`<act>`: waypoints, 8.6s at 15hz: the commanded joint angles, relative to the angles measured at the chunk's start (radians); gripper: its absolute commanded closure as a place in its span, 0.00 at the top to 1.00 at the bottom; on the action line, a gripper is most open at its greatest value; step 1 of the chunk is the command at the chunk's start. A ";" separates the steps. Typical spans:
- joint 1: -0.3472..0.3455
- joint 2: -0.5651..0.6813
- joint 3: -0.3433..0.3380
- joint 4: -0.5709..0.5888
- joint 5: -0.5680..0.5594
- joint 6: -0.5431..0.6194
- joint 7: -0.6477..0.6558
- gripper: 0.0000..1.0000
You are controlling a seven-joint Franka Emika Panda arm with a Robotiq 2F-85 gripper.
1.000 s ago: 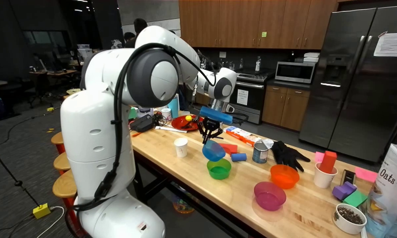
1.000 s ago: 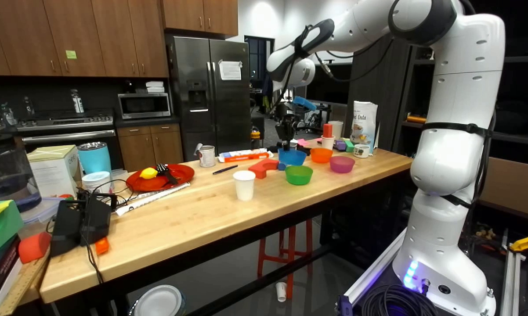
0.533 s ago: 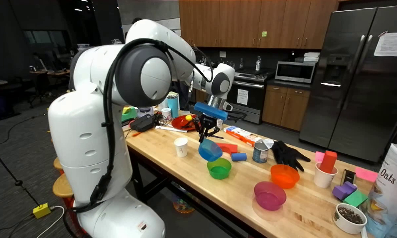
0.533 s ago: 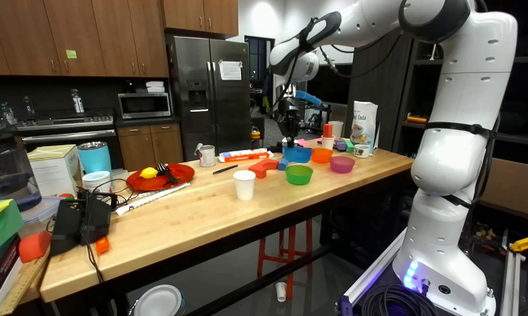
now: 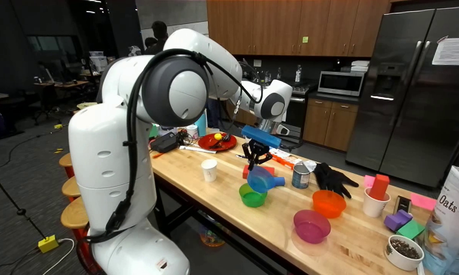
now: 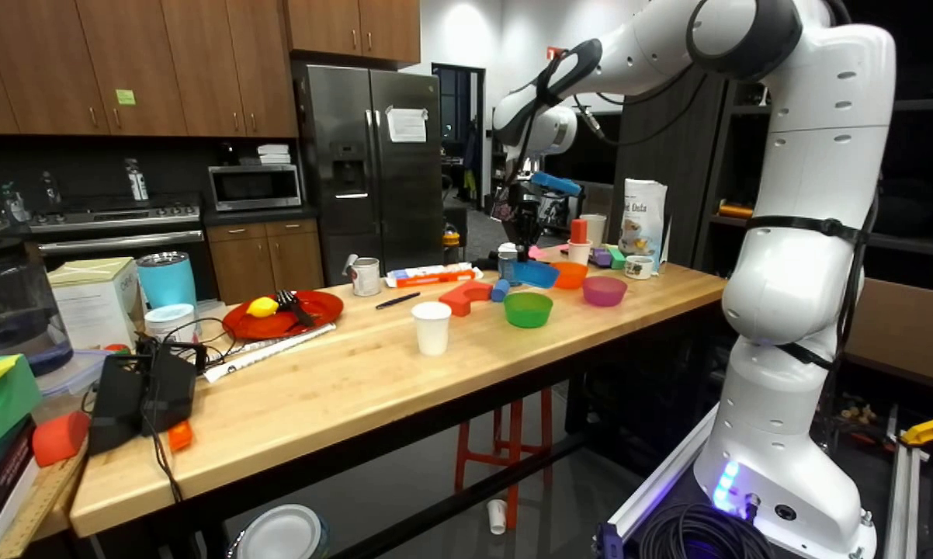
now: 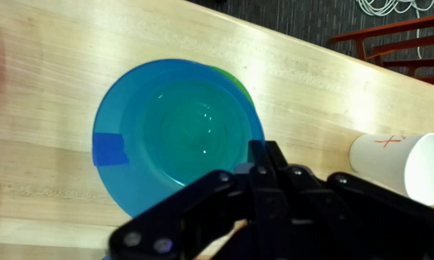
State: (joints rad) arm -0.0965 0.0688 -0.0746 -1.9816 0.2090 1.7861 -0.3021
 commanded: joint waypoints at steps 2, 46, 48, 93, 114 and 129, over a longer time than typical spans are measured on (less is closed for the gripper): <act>-0.022 0.129 0.001 0.121 0.074 -0.007 -0.102 0.01; 0.004 0.091 0.019 0.147 -0.061 -0.353 0.184 0.01; 0.004 0.097 0.018 0.142 -0.062 -0.363 0.205 0.01; 0.035 0.306 0.016 0.389 -0.257 -0.358 0.324 1.00; 0.066 0.241 0.065 0.319 -0.240 -0.422 0.247 1.00; 0.078 0.200 0.072 0.306 -0.231 -0.482 0.260 1.00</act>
State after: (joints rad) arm -0.0213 0.2681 0.0002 -1.6782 -0.0226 1.3066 -0.0422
